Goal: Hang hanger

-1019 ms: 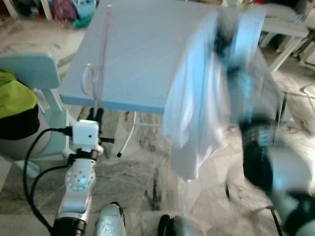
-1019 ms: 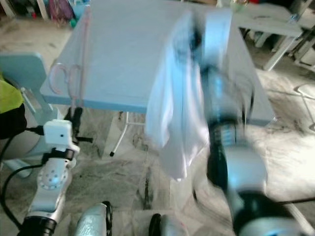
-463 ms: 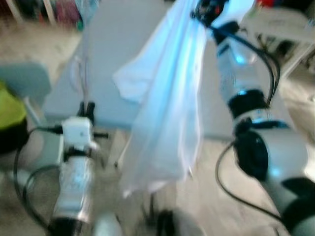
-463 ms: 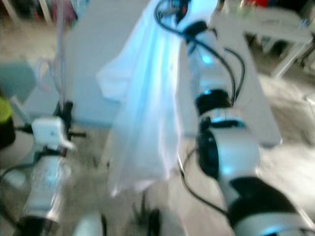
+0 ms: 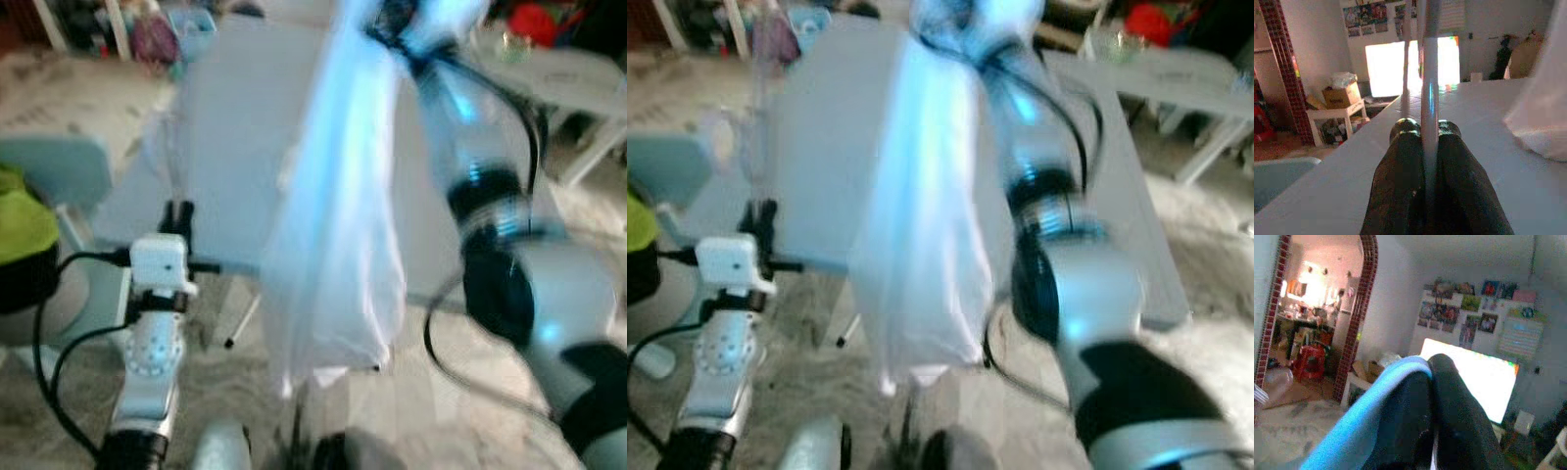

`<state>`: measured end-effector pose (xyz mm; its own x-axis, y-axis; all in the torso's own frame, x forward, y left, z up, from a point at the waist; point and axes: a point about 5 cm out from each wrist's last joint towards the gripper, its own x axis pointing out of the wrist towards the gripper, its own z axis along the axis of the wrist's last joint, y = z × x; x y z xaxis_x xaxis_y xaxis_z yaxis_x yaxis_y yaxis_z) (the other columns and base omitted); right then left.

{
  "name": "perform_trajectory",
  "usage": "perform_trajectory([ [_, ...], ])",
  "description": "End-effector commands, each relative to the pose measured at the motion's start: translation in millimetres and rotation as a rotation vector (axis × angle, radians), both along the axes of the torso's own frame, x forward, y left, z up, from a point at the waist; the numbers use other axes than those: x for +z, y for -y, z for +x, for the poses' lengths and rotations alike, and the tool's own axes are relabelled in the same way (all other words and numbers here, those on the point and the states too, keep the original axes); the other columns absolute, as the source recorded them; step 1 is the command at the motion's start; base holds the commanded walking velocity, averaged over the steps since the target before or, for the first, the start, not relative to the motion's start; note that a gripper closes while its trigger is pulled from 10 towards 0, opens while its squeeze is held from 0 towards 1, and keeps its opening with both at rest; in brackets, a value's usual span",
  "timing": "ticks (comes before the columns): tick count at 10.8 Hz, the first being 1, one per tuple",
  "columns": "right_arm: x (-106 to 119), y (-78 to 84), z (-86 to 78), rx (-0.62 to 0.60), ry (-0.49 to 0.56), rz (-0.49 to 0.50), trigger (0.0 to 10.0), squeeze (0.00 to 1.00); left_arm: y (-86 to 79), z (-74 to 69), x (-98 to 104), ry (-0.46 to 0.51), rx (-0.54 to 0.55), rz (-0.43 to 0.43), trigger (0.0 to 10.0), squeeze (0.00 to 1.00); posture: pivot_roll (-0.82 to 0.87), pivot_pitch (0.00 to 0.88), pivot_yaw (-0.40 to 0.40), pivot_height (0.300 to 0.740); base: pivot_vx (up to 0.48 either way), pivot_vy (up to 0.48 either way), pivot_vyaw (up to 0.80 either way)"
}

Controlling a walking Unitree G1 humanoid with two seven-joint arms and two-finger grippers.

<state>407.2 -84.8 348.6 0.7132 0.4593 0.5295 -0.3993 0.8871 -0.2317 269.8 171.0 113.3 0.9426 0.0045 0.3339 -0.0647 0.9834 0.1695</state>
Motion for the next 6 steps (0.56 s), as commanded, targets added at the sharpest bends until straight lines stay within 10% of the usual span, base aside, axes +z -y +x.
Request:
perform_trajectory([
  [1, 30.8, 3.6, -2.1, -0.025, 0.044, 0.044, 10.0, 0.0, 11.7, 1.1, -13.8, -0.078, -0.034, -0.006, 10.0, 0.0, 0.15, 0.1, -0.15, 0.74, 0.296, 0.0, 0.0],
  [6, 163.1, -17.6, -44.9, -0.096, 0.243, 0.132, 10.0, 0.0, 16.5, -7.7, -16.5, -0.068, -0.002, -0.021, 10.0, 0.0, 0.21, 0.114, -0.204, 0.74, 0.34, 0.0, 0.0],
])
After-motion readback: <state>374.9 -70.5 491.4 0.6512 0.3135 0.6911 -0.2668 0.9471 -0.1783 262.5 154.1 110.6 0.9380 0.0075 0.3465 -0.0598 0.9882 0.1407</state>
